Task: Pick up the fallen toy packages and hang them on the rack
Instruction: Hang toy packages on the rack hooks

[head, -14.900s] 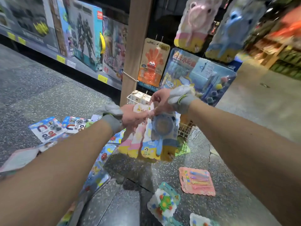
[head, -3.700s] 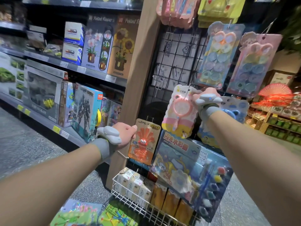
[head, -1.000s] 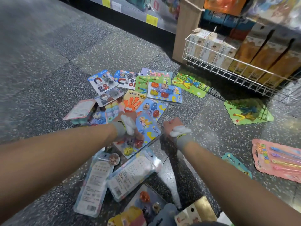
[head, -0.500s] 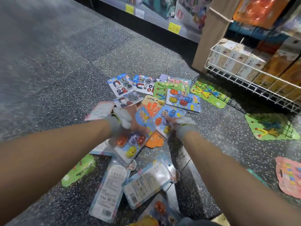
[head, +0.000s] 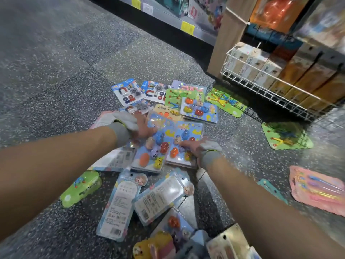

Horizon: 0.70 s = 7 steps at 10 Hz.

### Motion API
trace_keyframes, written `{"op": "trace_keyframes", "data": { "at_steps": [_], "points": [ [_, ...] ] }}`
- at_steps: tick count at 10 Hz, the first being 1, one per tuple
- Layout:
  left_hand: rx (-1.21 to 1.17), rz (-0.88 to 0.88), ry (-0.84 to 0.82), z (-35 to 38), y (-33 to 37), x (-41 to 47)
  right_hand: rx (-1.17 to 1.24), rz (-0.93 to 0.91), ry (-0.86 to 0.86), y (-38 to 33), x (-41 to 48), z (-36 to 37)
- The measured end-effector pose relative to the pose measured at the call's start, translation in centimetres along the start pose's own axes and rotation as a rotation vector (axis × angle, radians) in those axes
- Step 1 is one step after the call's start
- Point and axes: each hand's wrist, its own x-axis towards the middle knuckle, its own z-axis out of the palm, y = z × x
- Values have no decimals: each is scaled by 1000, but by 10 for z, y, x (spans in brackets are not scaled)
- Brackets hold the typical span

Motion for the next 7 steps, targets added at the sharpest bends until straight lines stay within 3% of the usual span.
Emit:
{"op": "trace_keyframes", "data": {
  "at_steps": [1,3,4,6,7],
  "points": [
    [-165,-13,-153,13,17,-15,-36,16,163,37,-21,-17],
    [-317,-26,-273,-2,67,-81,39,56,235,53,-94,-36],
    [-416,-43,-263,-18,88,-116,39,97,254,44,-139,-52],
    [-778,-261,-360,-103,133,-207,196,153,215,-16,-282,-102],
    [-822,-274,-357,-144,151,-239,223,163,200,-43,-324,-113]
  ]
}}
